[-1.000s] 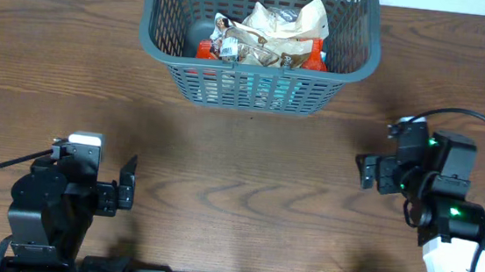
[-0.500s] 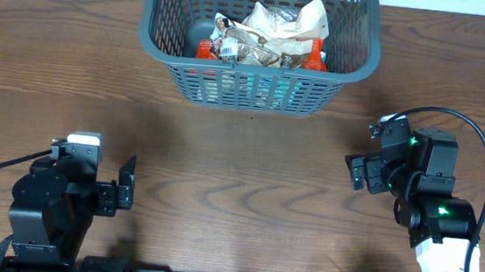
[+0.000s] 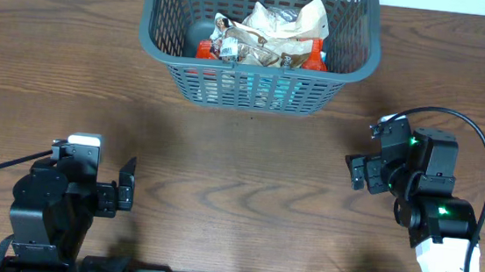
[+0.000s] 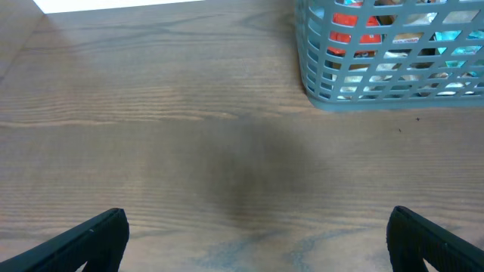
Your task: Pack container
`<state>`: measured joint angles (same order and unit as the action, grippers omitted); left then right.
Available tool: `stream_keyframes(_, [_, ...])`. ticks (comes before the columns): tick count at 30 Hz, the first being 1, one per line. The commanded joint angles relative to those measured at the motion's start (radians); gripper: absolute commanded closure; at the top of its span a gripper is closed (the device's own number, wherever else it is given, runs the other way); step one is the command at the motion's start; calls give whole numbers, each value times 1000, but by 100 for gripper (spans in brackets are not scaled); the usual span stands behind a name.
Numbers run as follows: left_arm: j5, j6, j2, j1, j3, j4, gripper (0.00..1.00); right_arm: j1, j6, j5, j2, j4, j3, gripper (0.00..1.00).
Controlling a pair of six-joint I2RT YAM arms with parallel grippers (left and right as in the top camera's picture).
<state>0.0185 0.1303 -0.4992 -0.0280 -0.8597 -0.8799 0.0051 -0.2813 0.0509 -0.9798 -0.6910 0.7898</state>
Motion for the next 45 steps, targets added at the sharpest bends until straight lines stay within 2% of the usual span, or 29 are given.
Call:
stream_keyframes(1, [-12, -12, 3, -2, 2, -2, 1, 6, -15, -10, 24, -2, -7, 1])
stream_keyframes(3, [-12, -12, 3, -2, 2, -2, 1, 7, -8, -3, 68, -8, -8, 1])
stream_keyframes(6, [-12, -12, 3, -2, 2, -2, 1, 8, 114, 31, 187, 32, -21, 1])
stream_keyframes(9, [-12, -12, 3, -2, 1, -2, 1, 14, 284, 31, 335, 145, -69, 1])
stream_keyframes(11, [-12, -12, 3, -2, 1, -2, 1, 29, 321, 31, 434, 240, -116, 1])
stream_keyframes(15, [-12, -12, 3, -2, 2, -2, 1, 63, 301, 6, 609, 351, -233, 1])
stream_keyframes(19, [-12, -12, 3, -2, 2, -2, 1, 92, 182, -34, 763, 401, -369, 1])
stream_keyframes(28, [-11, -12, 3, -2, 2, -2, 1, 103, 118, -45, 953, 452, -579, 1])
stream_keyframes(36, [-12, -12, 3, -2, 2, -2, 1, 122, -1, -58, 975, 456, -653, 1])
stream_keyframes(45, [-11, -12, 3, -2, 2, -2, 1, 125, 27, -108, 975, 456, -719, 1])
